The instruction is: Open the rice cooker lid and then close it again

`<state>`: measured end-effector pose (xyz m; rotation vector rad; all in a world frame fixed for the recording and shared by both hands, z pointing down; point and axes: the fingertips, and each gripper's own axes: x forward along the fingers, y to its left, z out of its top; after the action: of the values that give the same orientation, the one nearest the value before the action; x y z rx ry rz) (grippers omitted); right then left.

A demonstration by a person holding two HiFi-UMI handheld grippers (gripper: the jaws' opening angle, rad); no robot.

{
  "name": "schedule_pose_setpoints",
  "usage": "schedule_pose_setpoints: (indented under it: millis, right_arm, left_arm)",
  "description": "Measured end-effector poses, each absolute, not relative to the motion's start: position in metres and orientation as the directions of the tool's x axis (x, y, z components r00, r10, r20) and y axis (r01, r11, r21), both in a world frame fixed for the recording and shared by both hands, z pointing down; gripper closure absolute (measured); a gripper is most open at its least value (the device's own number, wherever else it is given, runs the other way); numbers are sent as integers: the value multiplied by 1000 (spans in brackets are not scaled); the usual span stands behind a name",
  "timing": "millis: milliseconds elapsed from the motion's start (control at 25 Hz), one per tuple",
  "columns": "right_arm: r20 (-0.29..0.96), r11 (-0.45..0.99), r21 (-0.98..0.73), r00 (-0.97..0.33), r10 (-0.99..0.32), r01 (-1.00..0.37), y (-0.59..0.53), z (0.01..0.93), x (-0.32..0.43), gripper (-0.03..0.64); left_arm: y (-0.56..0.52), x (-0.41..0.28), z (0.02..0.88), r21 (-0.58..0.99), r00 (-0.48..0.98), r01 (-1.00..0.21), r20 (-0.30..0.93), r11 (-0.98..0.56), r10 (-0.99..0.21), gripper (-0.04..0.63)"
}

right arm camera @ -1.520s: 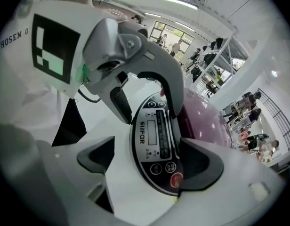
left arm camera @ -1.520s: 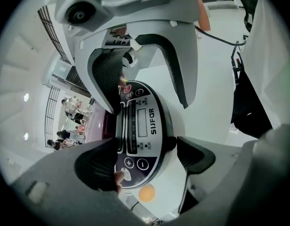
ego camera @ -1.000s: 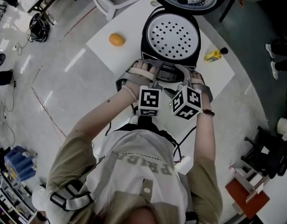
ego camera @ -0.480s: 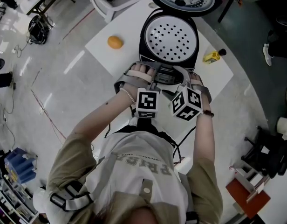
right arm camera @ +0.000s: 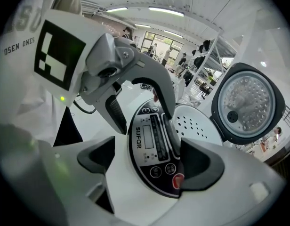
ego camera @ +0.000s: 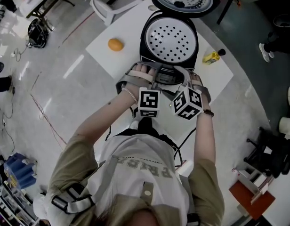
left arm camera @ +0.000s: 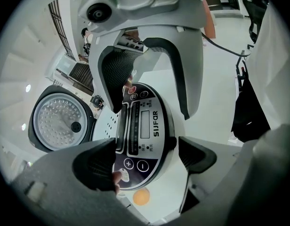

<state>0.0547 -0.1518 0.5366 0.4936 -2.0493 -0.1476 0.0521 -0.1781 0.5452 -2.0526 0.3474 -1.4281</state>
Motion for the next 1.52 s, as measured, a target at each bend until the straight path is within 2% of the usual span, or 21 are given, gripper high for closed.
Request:
schedule_pose_setpoints:
  millis: [240,480,640,880,1040,1160,1520]
  right_arm:
    - [779,908,293,-476,-409,-301,-151,534,53,204]
    - [697,884,178,-579,-424,-433,-152,524,55,204]
    - [607,850,115,-642,-469,-513,-160,502,66,204]
    - [426,753,25,-675,-603,-657,-188,462,109,204]
    - [295,650,-70,-638,-711,-757,-221,438,150,204]
    - [254,588,-77,-586,-769,-805,-251,421,181,204]
    - [163,587,-83,-592,-789,-805,-329,377,219,204]
  left_arm:
    - [-173,53,546,-566,418,86,767,-820,-486,149]
    - [-170,51,542,-479,460,15,783,-878,-419,149]
    - [-179,45,527,-436,513,-52,760,-898,-399,149]
    - [-191,34,501,-281,628,-211,695,-936,-351,150]
    - [-219,30,482,-239,664,-307,639,-921,-387,152]
    - [-254,29,460,-256,673,-357,597,-898,-437,152]
    - [-360,14,409,-239,666,-505,503,-829,-551,152]
